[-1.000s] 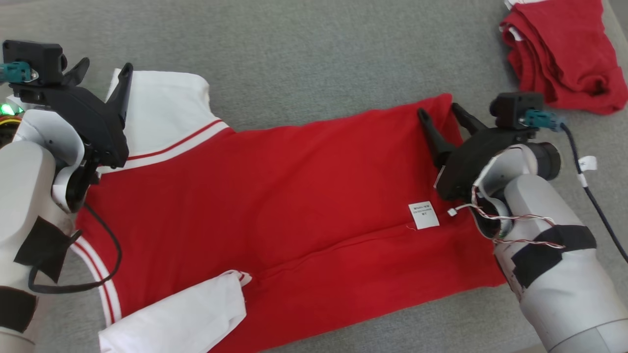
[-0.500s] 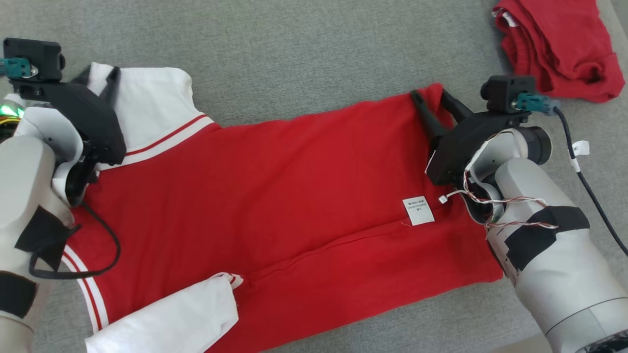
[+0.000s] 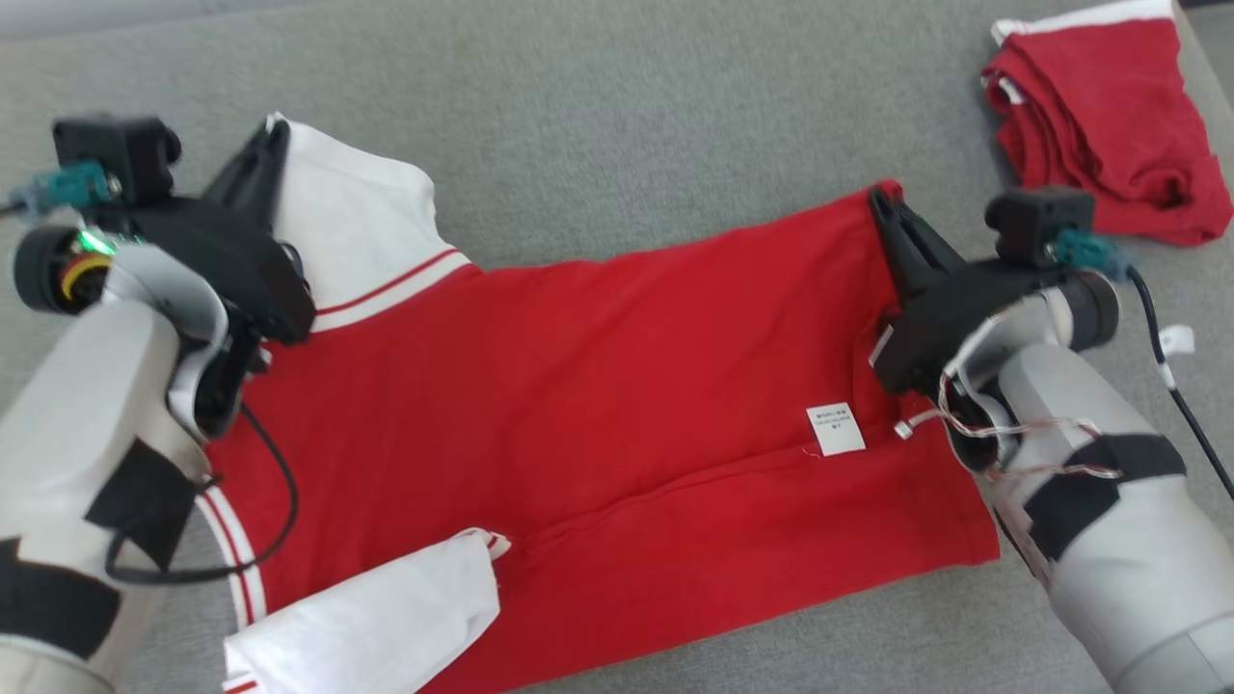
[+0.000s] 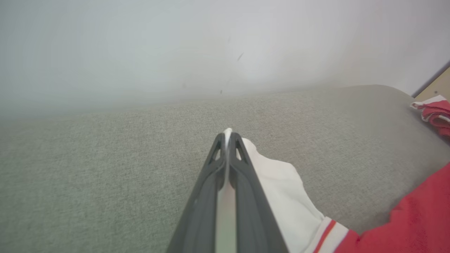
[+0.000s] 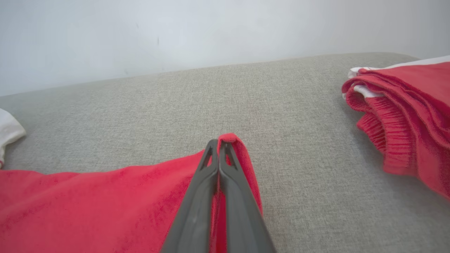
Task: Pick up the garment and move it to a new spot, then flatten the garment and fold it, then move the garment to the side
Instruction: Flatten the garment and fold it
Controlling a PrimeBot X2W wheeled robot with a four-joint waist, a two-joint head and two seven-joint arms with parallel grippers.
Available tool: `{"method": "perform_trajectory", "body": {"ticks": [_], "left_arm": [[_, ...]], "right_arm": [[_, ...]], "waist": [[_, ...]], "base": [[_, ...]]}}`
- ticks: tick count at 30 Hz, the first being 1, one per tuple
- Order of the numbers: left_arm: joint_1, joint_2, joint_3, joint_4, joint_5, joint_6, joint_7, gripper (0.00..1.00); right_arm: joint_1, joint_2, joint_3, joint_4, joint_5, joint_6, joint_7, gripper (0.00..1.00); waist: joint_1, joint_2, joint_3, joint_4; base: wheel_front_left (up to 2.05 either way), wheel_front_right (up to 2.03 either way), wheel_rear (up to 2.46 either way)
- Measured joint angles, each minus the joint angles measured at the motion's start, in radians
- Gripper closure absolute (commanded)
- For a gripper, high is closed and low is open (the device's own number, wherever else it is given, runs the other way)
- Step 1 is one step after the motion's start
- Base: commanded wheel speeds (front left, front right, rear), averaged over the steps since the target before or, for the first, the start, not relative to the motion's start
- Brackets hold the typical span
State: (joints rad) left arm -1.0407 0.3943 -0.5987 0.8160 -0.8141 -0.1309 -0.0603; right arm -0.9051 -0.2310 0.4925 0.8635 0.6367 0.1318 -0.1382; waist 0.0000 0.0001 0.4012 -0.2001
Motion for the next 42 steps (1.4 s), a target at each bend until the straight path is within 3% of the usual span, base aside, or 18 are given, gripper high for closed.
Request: {"method": "perform_trajectory", "body": {"ticks": [11, 20, 31, 39, 40, 41, 42], "left_arm": [[0.241, 0.032, -0.021, -0.238, -0.092, 0.001, -0.138, 1.00], [0.537, 0.044, -0.003, -0.508, -0.113, 0.097, -0.186, 1.00], [0.747, 0.004, 0.025, -0.635, -0.126, 0.155, -0.199, 1.00], [0.857, -0.035, 0.067, -0.645, -0.110, 0.158, -0.201, 1.00], [0.869, -0.040, 0.070, -0.639, -0.108, 0.157, -0.201, 1.00], [0.879, -0.047, 0.072, -0.633, -0.103, 0.157, -0.201, 0.99], [0.887, -0.054, 0.077, -0.629, -0.091, 0.158, -0.201, 0.30]], "right_arm": [[0.171, -0.135, 0.086, -0.119, 0.095, 0.000, -0.048, 1.00], [0.350, -0.236, 0.064, -0.227, 0.187, 0.000, -0.080, 1.00], [0.494, -0.278, -0.008, -0.282, 0.234, 0.000, -0.091, 1.00], [0.583, -0.280, -0.056, -0.330, 0.233, 0.000, -0.081, 1.00], [0.592, -0.278, -0.062, -0.330, 0.231, 0.000, -0.076, 0.95], [0.600, -0.276, -0.066, -0.332, 0.225, 0.000, -0.073, 0.52], [0.606, -0.272, -0.073, -0.333, 0.222, 0.000, -0.072, 0.00]], "waist": [[-0.0002, -0.0002, -0.109, 0.062], [-0.0002, -0.0002, -0.181, 0.129], [-0.0002, -0.0003, -0.215, 0.172], [-0.0001, -0.0002, -0.226, 0.173], [-0.0001, -0.0002, -0.229, 0.172], [-0.0001, -0.0003, -0.231, 0.172], [-0.0001, -0.0002, -0.234, 0.172]], "base": [[0.00, 0.00, 0.00], [0.00, 0.00, 0.00], [0.00, 0.00, 0.00], [0.00, 0.00, 0.00], [0.00, 0.00, 0.00], [0.00, 0.00, 0.00], [0.00, 0.00, 0.00]]}}
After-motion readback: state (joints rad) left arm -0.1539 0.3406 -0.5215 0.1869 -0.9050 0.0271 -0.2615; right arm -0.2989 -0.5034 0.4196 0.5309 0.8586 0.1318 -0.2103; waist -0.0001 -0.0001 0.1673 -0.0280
